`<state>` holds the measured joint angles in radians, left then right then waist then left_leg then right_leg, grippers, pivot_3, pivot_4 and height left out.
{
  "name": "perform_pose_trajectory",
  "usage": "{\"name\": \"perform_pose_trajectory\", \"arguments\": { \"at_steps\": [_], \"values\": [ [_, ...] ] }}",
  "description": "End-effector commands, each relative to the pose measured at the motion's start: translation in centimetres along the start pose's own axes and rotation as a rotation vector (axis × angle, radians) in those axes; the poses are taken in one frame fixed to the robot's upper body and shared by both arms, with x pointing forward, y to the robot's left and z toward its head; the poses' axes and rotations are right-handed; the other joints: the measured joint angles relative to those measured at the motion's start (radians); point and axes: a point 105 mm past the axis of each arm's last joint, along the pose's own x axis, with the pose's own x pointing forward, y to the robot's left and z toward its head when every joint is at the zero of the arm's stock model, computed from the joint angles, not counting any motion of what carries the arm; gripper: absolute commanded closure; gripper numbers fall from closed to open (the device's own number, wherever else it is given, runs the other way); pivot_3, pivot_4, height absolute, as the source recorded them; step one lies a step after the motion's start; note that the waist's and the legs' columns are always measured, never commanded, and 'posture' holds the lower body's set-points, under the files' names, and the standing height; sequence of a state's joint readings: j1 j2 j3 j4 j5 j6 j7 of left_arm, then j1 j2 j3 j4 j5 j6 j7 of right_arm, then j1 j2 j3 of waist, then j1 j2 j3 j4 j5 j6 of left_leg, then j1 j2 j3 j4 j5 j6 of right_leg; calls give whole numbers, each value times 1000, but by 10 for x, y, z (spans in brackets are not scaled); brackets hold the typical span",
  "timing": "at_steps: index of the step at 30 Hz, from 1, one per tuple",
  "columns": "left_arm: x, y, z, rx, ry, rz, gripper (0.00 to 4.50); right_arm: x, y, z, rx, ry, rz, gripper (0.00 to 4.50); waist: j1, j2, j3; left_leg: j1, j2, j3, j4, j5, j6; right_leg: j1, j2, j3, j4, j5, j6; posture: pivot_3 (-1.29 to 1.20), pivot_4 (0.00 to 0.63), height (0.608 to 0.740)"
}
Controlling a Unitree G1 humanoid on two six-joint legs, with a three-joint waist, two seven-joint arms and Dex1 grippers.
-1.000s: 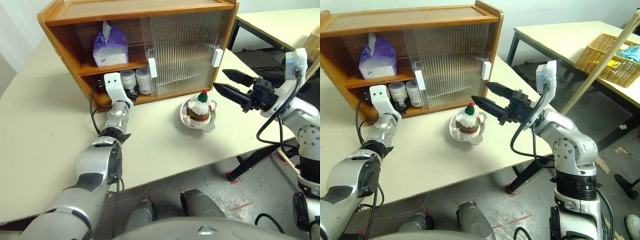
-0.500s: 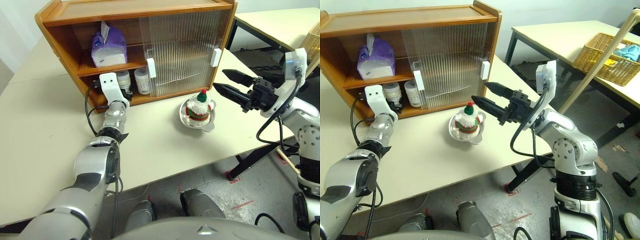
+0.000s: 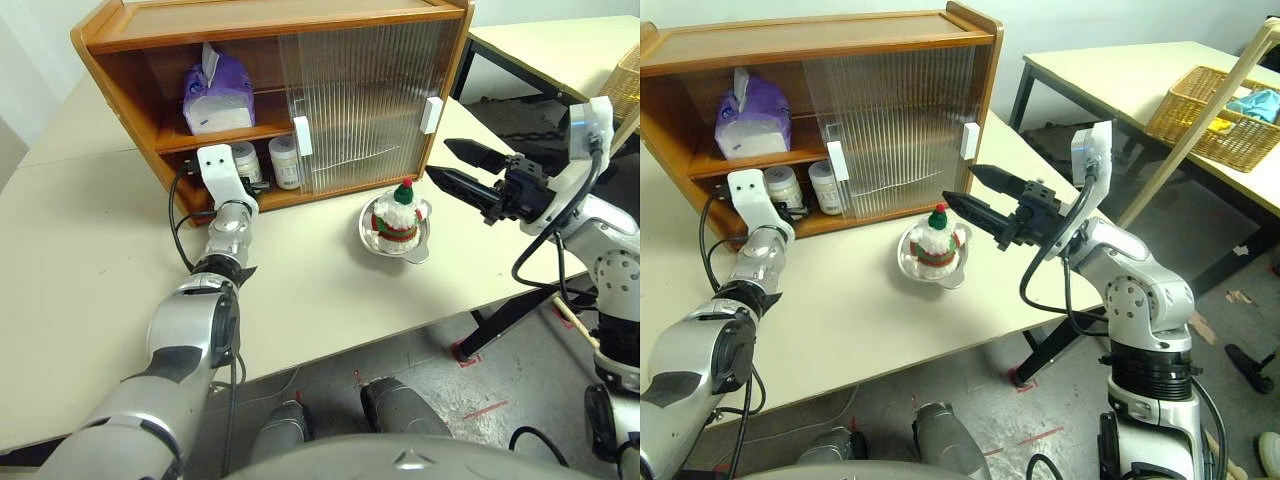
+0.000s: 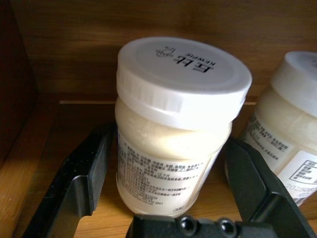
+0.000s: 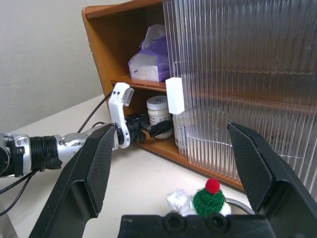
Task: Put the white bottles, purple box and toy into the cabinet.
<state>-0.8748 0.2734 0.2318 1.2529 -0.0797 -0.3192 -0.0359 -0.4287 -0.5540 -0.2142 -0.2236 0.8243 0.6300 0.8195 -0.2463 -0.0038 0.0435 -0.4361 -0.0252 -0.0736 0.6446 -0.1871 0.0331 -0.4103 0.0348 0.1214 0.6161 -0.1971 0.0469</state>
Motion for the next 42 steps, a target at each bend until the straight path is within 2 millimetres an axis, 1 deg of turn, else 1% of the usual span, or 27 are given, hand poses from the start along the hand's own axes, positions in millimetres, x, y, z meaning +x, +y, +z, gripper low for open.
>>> {"name": "perform_pose_trajectory", "arguments": {
  "at_steps": [1,8,14,17,18,20,24,25,27,31,34,35,36,37,39,42],
  "values": [
    [-6,3,-6,-15,-14,-20,17,5,2,1,9,2,26,0,2,0,0,0,0,0,0,0,0,0,0,0,0,0,0,-233,56,740],
    [-17,11,-10,-50,-60,-50,17,7,2,-1,19,7,43,0,13,0,0,0,0,0,0,0,0,0,0,0,0,0,0,-212,62,740],
    [-33,5,0,-75,-115,-131,17,10,2,-3,28,10,59,0,33,0,0,0,-2,0,0,-2,-3,0,0,0,0,0,0,-196,65,740],
    [-54,-15,10,-65,-159,-277,17,11,1,-3,29,8,64,0,47,0,0,1,-1,0,0,-4,-8,0,0,0,0,0,-1,-182,66,740],
    [-60,-19,12,-71,-160,-307,17,11,1,-3,30,8,65,0,54,0,0,1,-2,-1,0,-8,-13,1,0,0,0,0,-2,-182,66,740],
    [-68,-28,15,-104,-160,-372,17,12,0,-3,29,8,65,0,68,0,0,1,-1,-1,0,-9,-16,1,0,0,0,0,-3,-176,67,740],
    [-98,-70,30,-94,-186,-615,17,12,0,-6,30,7,61,0,98,1,0,1,7,-2,0,-10,-16,-1,-2,4,0,2,-8,-173,69,740],
    [-101,-76,33,-103,-186,-641,17,12,0,-6,30,6,61,0,105,1,0,1,8,-3,0,-10,-16,-1,-4,5,0,2,-9,-173,69,740],
    [-108,-92,39,-96,-190,-716,17,12,-1,-7,31,4,58,0,115,1,0,1,9,-3,-1,-10,-17,-2,-11,3,0,3,-11,-176,69,740],
    [-116,-119,50,-83,-207,-828,17,12,-1,-8,32,-1,53,0,128,1,0,2,11,-3,-2,-10,-17,-3,-14,3,1,4,-13,-185,66,740],
    [-117,-140,62,-105,-227,-880,663,11,-1,-9,30,-4,46,0,131,1,0,2,11,-4,-3,-10,-17,-4,-14,3,1,4,-13,-192,64,740],
    [-116,-147,66,-108,-239,-888,1065,11,-1,-8,29,-6,43,0,132,1,0,1,11,-4,-3,-10,-17,-4,-14,3,1,4,-13,-194,62,740],
    [-114,-152,70,-110,-249,-890,1337,11,-1,-8,27,-7,41,0,133,1,0,1,11,-3,-3,-10,-17,-3,-15,3,1,4,-12,-194,62,740],
    [-112,-158,74,-112,-261,-889,1706,11,-1,-8,26,-7,39,0,133,1,0,1,11,-3,-3,-10,-17,-3,-15,3,1,3,-12,-199,61,740],
    [-108,-165,80,-113,-277,-874,2450,10,-1,-9,24,-8,37,0,133,1,0,1,11,-3,-3,-10,-17,-3,-15,3,0,3,-12,-203,60,740],
    [-95,-176,87,-122,-294,-816,3536,10,-1,-9,21,-10,32,0,133,1,0,1,11,-3,-3,-10,-16,-3,-15,3,0,3,-11,-207,60,740]
  ]
}}
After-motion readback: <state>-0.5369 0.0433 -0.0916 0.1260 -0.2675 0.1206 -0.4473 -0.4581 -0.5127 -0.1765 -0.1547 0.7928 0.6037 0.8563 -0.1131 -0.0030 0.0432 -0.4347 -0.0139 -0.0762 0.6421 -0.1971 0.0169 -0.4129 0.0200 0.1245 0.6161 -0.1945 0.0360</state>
